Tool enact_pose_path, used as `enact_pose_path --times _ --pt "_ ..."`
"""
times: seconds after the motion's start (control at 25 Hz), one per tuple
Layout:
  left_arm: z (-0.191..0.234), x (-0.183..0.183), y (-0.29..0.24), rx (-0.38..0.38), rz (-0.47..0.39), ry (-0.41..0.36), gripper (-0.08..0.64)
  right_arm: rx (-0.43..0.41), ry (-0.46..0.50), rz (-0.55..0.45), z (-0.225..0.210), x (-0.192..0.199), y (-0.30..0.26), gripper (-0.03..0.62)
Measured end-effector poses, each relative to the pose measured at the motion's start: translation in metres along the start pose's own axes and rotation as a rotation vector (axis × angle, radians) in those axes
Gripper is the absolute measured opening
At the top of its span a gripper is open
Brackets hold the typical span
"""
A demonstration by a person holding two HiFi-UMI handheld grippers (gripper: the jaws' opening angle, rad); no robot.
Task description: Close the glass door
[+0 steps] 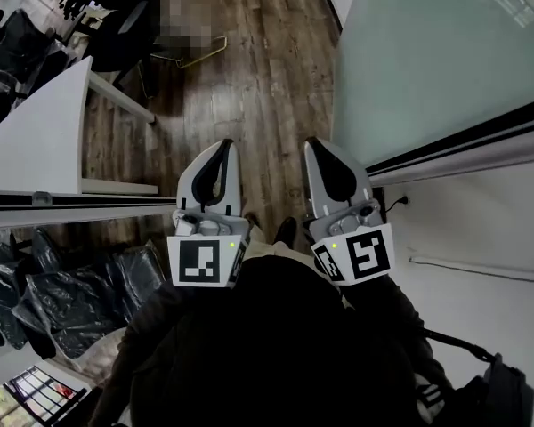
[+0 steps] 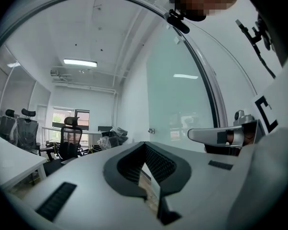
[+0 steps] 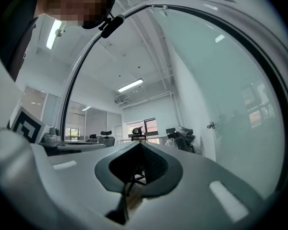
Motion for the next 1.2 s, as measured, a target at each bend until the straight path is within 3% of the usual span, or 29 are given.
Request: enact_pose_path --times 0.12,0.24,0.44,0.6,0.8,0.96,1.2 --pt "0.014 -0.007 -0.049 -0.035 0.009 0.009 -0.003 -0.017 -0.006 0.010 -0.034 0.000 -0.040 0.000" --pt "0.038 -0.006 -0.073 -0.042 0.029 0.035 -0.003 -0.020 0.010 0.026 -0.038 0.000 -0.072 0.000" --pt "0.075 -0.020 -0.152 0.025 -0.011 0.033 -0.003 0.024 0.034 0.037 -0.078 -0.014 -0.147 0.000" --pt "0.122 -0.045 -0.233 0.041 -0.014 0.086 -0.003 0.062 0.047 0.056 -0.114 -0.031 -0.226 0.000" --pt "0.168 -0.068 -0.308 0.115 -0.011 0.044 -0.003 0.093 0.046 0.061 -0.142 -0.056 -0.310 0.000" --pt "0.195 -0.089 -0.359 0.114 -0.010 0.098 -0.003 0.121 0.055 0.072 -0.167 -0.072 -0.357 0.000" --pt "0.208 -0.101 -0.427 0.139 -0.015 0.092 -0.003 0.158 0.049 0.078 -0.216 -0.081 -0.403 0.000"
Point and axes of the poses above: the fingertips, and each gripper's own axes: y backward along the fingers, z to its left, x out of its underside, the point moved 4 cm from there along y, backward along the fingers, and after that the axes turned 13 degrees about z, right-handed, at the moved point
